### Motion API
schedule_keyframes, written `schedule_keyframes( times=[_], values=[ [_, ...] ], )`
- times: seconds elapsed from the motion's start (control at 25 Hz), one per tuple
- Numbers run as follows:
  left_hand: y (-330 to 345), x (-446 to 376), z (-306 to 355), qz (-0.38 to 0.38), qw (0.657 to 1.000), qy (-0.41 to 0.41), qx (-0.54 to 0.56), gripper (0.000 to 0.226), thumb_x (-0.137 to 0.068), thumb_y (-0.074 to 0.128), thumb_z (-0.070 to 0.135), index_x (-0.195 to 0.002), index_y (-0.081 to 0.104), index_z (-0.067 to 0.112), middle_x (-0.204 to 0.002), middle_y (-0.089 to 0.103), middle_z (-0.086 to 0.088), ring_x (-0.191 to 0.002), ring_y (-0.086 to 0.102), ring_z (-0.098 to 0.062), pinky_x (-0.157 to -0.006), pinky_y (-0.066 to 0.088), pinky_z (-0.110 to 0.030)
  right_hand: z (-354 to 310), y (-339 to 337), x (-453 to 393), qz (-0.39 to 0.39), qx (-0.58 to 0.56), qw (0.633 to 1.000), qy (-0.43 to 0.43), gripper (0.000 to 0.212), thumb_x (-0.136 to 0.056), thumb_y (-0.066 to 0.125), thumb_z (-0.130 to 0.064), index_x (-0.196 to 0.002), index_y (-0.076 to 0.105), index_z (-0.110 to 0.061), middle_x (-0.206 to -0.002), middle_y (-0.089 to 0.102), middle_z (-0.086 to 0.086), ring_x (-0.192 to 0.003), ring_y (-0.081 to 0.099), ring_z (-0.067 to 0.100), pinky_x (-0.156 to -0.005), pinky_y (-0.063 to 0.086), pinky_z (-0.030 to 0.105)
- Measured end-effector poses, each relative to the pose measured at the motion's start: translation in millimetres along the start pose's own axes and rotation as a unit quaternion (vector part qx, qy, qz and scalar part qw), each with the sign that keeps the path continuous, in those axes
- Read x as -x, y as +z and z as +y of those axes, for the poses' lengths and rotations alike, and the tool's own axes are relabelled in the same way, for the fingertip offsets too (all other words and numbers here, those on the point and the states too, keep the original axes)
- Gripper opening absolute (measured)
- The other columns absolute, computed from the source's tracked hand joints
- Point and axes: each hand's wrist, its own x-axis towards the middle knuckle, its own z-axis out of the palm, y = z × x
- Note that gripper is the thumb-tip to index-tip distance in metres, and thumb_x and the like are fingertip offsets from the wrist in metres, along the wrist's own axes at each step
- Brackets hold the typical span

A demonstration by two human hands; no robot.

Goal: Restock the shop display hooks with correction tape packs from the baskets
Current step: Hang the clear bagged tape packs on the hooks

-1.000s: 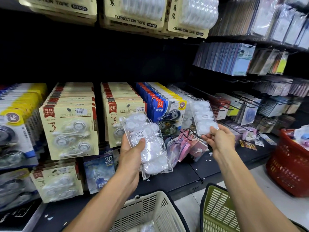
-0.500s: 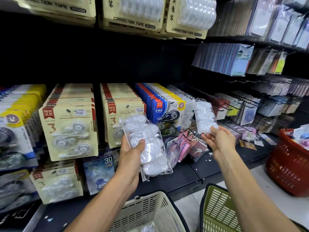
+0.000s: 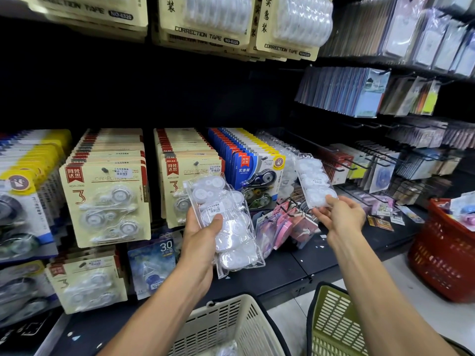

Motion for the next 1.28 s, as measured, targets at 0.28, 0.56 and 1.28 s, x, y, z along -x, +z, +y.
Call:
schedule_keyframes(
  times=[0.28, 0.56, 1.28],
  values=[
    [-1, 0, 0, 0.003, 1.000, -0.006, -0.007, 0.040, -0.102, 0.051, 0.000, -0.125, 0.058, 0.033, -0.126, 0.071, -0.002, -0.113, 0.067, -0.027, -0.094, 0.055, -0.044, 8, 3, 2, 0.007, 0.044, 0.995, -0.093, 0.013, -0.097, 0.065, -0.012, -0.096, 0.052, -0.010, -0.073, 0.054, 0.012, -0.055, 0.052, 0.014, -0.046, 0.058, 0.027],
    [-1, 0, -1, 0.002, 1.000, -0.006, -0.008, 0.040, -0.102, 0.050, -0.001, -0.132, 0.057, 0.025, -0.127, 0.070, -0.006, -0.100, 0.068, -0.022, -0.082, 0.056, -0.035, 2, 8, 9, -0.200, 0.199, 0.959, 0.033, 0.056, -0.100, 0.053, -0.008, -0.151, 0.039, -0.028, -0.120, 0.055, -0.002, -0.102, 0.061, 0.022, -0.089, 0.058, 0.042],
    [-3, 0, 5, -0.002, 1.000, 0.026, 0.015, 0.052, -0.095, 0.062, -0.003, -0.138, 0.059, 0.026, -0.101, 0.080, -0.001, -0.091, 0.076, -0.022, -0.082, 0.062, -0.047, 11, 31, 69, -0.510, 0.367, 0.778, 0.002, 0.020, -0.091, 0.071, -0.009, -0.107, 0.060, -0.006, -0.063, 0.066, -0.003, -0.046, 0.058, 0.013, -0.039, 0.046, 0.021]
  ],
)
